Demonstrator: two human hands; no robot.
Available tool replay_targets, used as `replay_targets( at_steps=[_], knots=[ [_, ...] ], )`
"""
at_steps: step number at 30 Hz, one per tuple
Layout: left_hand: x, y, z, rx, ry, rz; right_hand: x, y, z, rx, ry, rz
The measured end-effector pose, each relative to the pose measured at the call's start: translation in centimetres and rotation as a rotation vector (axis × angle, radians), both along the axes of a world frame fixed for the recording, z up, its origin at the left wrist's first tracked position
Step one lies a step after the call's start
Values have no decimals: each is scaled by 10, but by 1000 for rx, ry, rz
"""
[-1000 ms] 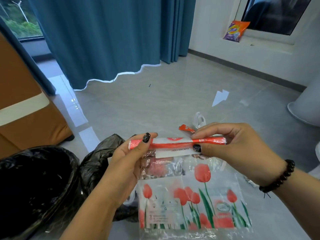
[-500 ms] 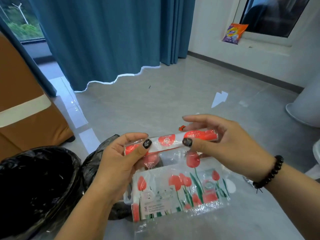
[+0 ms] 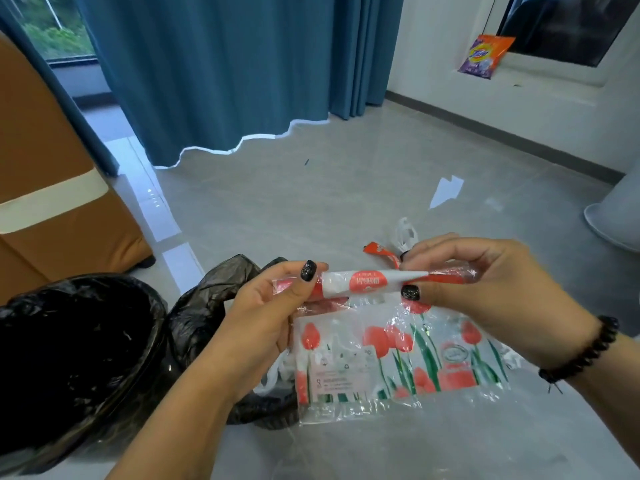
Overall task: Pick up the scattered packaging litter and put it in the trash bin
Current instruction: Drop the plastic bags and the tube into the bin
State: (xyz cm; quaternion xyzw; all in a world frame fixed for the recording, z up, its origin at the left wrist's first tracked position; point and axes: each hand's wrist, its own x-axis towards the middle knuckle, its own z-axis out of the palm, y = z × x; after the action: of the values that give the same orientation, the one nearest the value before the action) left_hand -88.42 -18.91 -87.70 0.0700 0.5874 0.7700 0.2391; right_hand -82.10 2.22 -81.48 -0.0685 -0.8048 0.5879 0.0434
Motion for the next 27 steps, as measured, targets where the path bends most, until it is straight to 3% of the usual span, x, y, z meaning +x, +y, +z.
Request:
replay_targets(
  at_steps=[15,27],
  knots=[
    [-4,8,-13,52,9,38,-2,18,-11,-27,-65,18],
    [1,18,-13,73,-61,2,-3,21,-12,-21,78,-17]
  ],
)
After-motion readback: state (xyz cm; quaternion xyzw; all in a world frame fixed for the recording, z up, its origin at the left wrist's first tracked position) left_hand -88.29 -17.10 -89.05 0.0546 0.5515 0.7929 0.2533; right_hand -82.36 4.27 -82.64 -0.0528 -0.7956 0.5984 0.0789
